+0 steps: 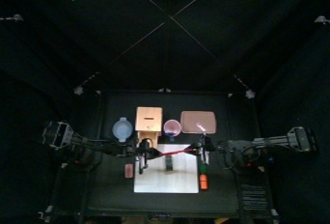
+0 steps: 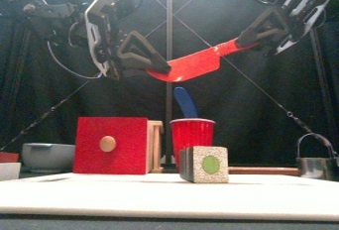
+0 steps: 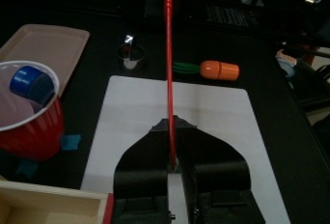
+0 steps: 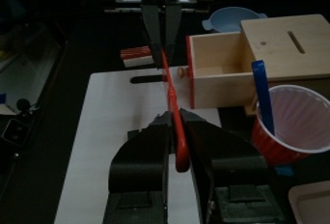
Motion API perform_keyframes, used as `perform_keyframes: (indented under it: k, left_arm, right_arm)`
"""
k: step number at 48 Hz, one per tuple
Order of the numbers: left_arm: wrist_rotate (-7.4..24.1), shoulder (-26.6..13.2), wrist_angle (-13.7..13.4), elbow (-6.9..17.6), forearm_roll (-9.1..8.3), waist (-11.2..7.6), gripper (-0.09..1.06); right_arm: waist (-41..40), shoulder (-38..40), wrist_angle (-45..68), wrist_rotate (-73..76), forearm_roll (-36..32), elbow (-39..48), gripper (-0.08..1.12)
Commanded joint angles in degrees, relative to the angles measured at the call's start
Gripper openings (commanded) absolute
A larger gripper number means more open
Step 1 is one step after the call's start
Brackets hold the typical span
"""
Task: Place sushi on board then cut the sushi with the knife then place the pieces on the plate
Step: Cut the sushi into 4 pieces
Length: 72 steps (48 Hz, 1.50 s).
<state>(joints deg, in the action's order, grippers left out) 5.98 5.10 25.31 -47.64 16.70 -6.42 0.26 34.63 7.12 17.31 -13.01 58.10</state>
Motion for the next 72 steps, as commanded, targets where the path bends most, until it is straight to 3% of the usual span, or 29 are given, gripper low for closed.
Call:
perform_keyframes:
  k: [1, 15, 44, 60, 72]
  left_arm:
    - [-0.1, 0.3, 0.1, 1.5, -0.7, 0.09, 0.33]
    - [-0.1, 0.9, -0.5, 1.6, -1.85, 0.18, 0.33]
    - [-0.1, 0.0, -0.5, 1.4, -2.2, -0.09, 0.32]
    - [-0.2, -3.9, -1.5, 1.6, -2.11, -2.55, 0.32]
    - [-0.2, -7.6, -1.5, 2.8, -1.93, -2.64, 0.32]
  right_arm:
    - [0.4, -0.2, -1.3, 0.0, 1.5, -1.4, 0.51]
    - [1.5, -3.0, -13.7, -0.2, 4.4, -3.7, 0.51]
    - [1.4, -5.1, -20.4, -0.2, 5.5, -5.3, 0.43]
    - [2.0, -10.1, -20.6, -0.6, 5.1, -4.0, 0.43]
    - [2.2, -14.2, -20.4, -0.9, 4.0, -4.6, 0.43]
